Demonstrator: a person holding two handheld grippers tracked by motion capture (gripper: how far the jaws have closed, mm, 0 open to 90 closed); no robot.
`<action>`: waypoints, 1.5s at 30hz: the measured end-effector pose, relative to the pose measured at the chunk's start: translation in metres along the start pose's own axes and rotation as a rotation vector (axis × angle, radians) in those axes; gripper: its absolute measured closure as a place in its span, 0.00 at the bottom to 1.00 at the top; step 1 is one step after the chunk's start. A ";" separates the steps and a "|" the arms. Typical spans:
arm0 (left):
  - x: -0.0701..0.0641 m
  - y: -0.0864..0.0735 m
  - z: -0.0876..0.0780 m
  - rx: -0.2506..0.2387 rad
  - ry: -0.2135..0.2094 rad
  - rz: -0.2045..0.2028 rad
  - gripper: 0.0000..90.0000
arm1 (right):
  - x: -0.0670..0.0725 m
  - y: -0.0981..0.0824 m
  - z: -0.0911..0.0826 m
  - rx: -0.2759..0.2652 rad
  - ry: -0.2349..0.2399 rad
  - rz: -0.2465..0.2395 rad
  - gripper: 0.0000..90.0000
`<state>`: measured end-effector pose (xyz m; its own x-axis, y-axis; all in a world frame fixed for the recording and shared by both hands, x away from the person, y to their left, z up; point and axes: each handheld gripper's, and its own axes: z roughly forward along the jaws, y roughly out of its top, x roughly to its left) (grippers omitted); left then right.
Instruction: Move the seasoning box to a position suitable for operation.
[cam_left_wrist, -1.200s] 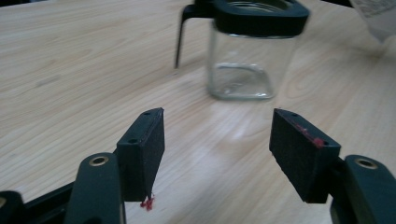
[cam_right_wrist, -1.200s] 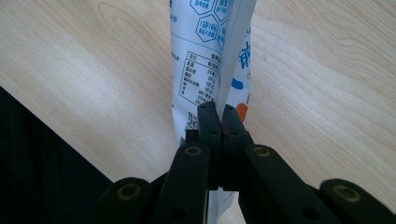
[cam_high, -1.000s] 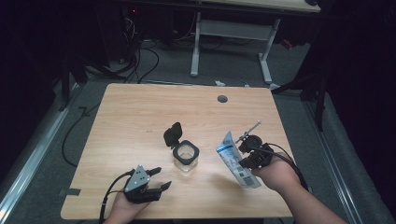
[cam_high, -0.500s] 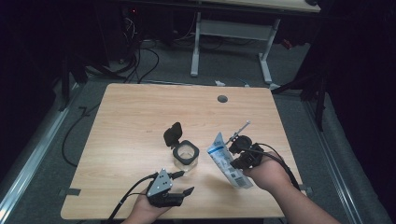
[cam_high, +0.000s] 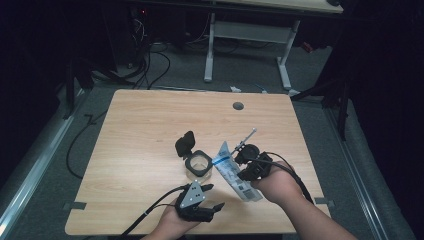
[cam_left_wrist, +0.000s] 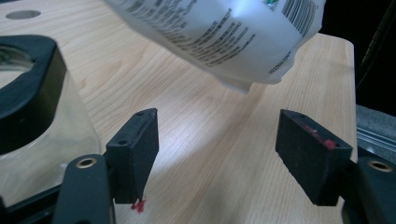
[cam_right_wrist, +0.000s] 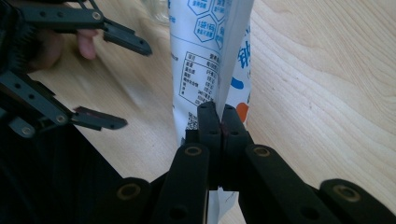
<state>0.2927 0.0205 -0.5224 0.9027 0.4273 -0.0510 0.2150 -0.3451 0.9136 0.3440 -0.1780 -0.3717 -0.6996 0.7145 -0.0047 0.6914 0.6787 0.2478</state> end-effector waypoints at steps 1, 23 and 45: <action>0.000 0.000 0.001 -0.004 0.001 -0.001 0.33 | 0.001 0.001 0.000 -0.005 0.001 -0.008 1.00; -0.010 0.007 0.021 -0.026 0.008 -0.018 0.22 | 0.031 0.030 -0.009 -0.042 0.031 -0.057 1.00; -0.016 0.021 0.018 -0.010 0.014 -0.005 0.47 | 0.030 0.028 -0.013 -0.032 0.021 -0.047 1.00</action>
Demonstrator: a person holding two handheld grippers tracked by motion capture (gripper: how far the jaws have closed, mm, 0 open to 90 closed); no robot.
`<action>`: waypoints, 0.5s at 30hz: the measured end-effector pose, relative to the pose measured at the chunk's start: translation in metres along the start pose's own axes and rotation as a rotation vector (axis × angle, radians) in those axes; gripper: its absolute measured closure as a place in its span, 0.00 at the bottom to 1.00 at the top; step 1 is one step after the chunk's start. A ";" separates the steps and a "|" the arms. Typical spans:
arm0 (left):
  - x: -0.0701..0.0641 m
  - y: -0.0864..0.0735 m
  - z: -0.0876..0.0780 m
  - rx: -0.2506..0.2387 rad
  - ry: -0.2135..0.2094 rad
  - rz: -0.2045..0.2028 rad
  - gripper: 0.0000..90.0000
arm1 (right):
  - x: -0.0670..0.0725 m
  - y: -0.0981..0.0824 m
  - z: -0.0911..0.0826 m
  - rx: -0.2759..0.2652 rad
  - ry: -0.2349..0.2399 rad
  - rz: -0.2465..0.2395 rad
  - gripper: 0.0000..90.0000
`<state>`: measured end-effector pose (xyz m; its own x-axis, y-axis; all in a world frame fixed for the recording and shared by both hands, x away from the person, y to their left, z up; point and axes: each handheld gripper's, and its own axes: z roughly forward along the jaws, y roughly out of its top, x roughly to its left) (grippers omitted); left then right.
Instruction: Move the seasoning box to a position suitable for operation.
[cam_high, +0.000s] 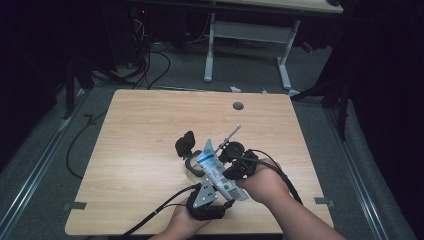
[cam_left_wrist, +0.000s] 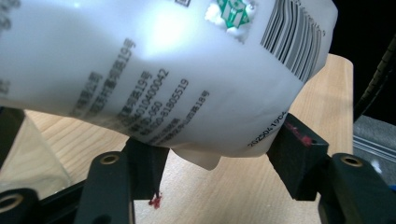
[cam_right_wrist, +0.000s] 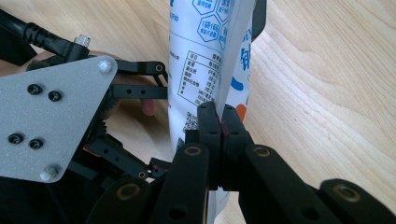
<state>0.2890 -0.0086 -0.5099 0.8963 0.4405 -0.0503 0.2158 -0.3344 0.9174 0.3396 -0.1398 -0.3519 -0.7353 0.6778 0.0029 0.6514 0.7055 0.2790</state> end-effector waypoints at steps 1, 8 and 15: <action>0.000 0.000 0.000 0.003 -0.001 0.002 0.47 | -0.001 -0.001 0.000 0.000 -0.001 -0.003 1.00; -0.002 0.003 0.003 0.014 -0.002 0.013 0.50 | -0.003 0.000 0.004 0.004 -0.001 0.007 1.00; -0.002 0.006 0.002 0.010 0.008 0.024 0.53 | -0.004 0.005 0.005 0.008 -0.009 0.001 1.00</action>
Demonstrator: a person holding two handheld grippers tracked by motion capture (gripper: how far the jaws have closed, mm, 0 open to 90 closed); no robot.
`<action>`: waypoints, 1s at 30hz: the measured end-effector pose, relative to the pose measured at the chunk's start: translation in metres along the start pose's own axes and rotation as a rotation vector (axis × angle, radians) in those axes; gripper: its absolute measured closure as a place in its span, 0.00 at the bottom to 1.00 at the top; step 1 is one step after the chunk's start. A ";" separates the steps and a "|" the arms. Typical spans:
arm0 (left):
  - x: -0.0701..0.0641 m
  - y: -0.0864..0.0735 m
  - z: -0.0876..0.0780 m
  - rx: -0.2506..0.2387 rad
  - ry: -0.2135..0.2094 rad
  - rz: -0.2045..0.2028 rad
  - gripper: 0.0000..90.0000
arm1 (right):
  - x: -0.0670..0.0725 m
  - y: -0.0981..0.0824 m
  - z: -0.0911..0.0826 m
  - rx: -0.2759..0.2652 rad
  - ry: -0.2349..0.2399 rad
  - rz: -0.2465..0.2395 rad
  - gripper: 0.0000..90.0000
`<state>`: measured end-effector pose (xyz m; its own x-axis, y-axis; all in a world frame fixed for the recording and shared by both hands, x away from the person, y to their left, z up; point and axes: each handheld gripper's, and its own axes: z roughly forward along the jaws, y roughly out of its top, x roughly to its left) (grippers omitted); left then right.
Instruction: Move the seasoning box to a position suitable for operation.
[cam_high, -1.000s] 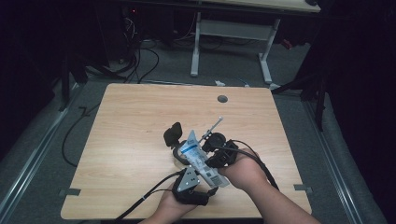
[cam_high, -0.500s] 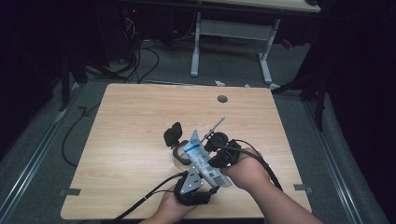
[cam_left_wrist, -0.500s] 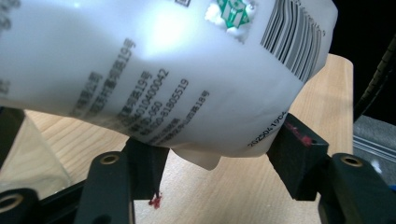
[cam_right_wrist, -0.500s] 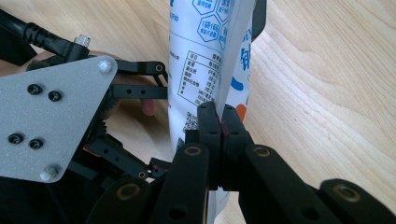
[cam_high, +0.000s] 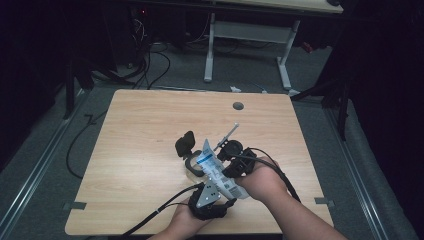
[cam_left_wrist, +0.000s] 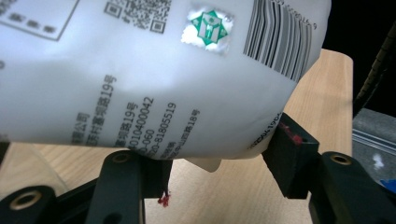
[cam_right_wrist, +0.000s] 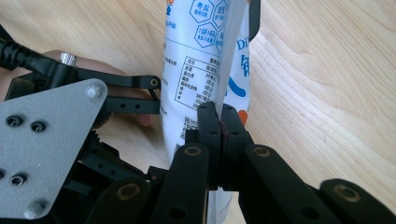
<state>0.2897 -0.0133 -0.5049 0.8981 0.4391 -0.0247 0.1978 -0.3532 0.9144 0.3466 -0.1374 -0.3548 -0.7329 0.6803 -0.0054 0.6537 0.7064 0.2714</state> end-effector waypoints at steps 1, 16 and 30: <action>0.000 0.000 0.000 0.000 0.000 -0.001 0.53 | 0.000 0.001 0.000 0.002 -0.004 0.005 1.00; 0.007 0.003 -0.001 0.008 -0.003 -0.021 0.55 | -0.007 0.011 0.008 0.003 -0.006 0.001 1.00; 0.008 0.004 0.000 0.002 -0.012 -0.039 0.56 | -0.010 0.014 0.012 0.012 -0.014 -0.006 1.00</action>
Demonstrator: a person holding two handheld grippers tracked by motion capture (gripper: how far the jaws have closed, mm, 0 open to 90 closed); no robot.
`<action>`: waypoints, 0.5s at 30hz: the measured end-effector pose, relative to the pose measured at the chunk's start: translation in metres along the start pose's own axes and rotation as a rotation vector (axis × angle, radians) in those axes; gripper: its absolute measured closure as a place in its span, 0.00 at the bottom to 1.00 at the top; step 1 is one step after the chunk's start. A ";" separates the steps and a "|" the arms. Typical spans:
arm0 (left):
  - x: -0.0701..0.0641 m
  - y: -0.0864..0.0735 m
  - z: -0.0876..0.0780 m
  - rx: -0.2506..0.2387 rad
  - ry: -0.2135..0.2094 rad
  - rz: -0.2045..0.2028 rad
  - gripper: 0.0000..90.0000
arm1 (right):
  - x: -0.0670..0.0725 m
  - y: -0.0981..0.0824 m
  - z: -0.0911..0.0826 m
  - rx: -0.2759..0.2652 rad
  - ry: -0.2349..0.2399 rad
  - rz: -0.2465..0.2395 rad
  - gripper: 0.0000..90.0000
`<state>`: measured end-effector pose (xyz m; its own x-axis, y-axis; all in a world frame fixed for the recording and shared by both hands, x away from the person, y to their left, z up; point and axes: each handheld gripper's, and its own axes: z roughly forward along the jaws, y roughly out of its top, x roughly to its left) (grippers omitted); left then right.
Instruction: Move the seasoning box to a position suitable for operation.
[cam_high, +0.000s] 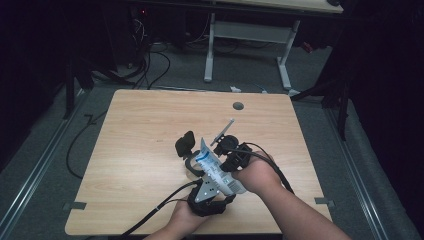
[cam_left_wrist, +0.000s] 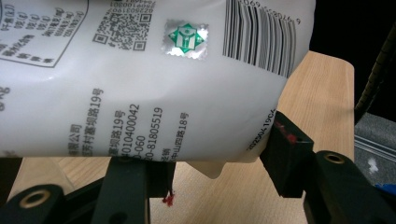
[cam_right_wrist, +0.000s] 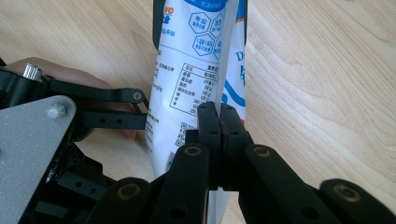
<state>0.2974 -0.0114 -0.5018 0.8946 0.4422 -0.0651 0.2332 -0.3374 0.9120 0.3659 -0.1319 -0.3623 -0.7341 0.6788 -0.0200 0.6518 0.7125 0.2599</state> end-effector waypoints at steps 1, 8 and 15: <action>0.000 0.000 0.000 0.000 -0.002 -0.002 0.56 | 0.000 0.000 0.000 0.002 -0.001 0.005 1.00; 0.000 -0.001 0.002 -0.007 0.003 0.002 0.54 | 0.000 0.003 0.001 0.002 -0.006 0.003 1.00; -0.001 -0.002 0.003 -0.012 0.015 0.017 0.55 | 0.003 0.005 -0.001 0.003 -0.015 -0.004 1.00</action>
<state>0.2973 -0.0138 -0.5045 0.8927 0.4486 -0.0436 0.2132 -0.3350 0.9178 0.3668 -0.1269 -0.3603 -0.7339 0.6783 -0.0357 0.6493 0.7160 0.2565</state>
